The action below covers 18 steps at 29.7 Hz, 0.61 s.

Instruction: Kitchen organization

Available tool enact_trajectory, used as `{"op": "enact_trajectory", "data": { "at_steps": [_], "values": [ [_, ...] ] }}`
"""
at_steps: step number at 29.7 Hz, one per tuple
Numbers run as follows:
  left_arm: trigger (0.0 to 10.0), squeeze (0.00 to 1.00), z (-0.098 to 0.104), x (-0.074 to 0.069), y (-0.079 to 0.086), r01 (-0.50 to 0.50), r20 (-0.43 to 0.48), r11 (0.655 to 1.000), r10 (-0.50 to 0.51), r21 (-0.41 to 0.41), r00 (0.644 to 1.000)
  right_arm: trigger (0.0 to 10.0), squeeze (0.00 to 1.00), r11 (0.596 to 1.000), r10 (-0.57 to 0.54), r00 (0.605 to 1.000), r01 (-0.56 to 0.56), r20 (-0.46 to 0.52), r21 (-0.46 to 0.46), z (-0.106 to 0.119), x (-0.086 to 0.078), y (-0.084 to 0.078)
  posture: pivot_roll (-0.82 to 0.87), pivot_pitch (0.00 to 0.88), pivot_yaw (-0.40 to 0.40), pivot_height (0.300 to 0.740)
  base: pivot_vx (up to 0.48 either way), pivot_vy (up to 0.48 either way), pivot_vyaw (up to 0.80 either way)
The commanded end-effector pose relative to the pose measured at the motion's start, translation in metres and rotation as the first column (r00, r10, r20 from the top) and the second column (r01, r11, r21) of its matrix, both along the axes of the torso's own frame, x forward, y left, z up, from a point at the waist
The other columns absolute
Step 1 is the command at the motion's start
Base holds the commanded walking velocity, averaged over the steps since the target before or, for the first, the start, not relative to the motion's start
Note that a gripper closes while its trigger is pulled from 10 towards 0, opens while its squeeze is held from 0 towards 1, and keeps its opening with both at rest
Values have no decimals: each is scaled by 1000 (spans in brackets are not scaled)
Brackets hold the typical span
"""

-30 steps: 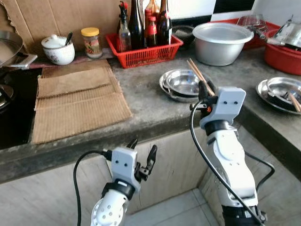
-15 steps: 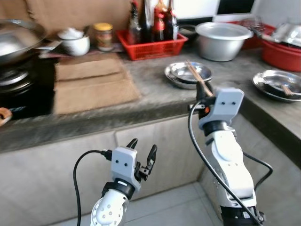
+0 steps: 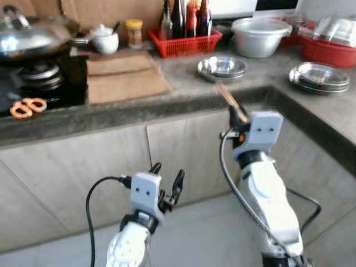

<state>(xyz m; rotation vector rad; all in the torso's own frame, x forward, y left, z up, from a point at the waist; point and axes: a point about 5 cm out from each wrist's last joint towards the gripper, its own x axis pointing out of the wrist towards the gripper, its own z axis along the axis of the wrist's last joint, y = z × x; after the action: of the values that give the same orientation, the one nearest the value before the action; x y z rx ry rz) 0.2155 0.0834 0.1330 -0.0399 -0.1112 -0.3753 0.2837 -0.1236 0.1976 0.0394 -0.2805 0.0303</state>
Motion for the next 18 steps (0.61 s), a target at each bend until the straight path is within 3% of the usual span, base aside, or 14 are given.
{"op": "enact_trajectory", "data": {
  "at_steps": [1, 8, 18],
  "values": [
    [10000, 0, 3, 0, -1, 8, 14, 1000, -8, 8, 1000, 10000, 0, 1000, 8, 1000, -8, 28, 4, 7, -2, 1, 62, 75, -23, 740, -352, 0, 0],
    [10000, 0, 2, 1, 0, 7, 10, 1000, -7, 13, 1000, 10000, 0, 1000, 16, 1000, -16, 5, 1, 3, -4, 3, 62, 79, -22, 740, -340, 0, -634],
    [10000, 0, 1, 2, 1, -2, -1, 1000, 2, 17, 1000, 10000, 0, 1000, 17, 1000, -17, 3, -8, 2, -5, 3, 57, 76, -20, 740, 0, 0, -800]
  ]
}}
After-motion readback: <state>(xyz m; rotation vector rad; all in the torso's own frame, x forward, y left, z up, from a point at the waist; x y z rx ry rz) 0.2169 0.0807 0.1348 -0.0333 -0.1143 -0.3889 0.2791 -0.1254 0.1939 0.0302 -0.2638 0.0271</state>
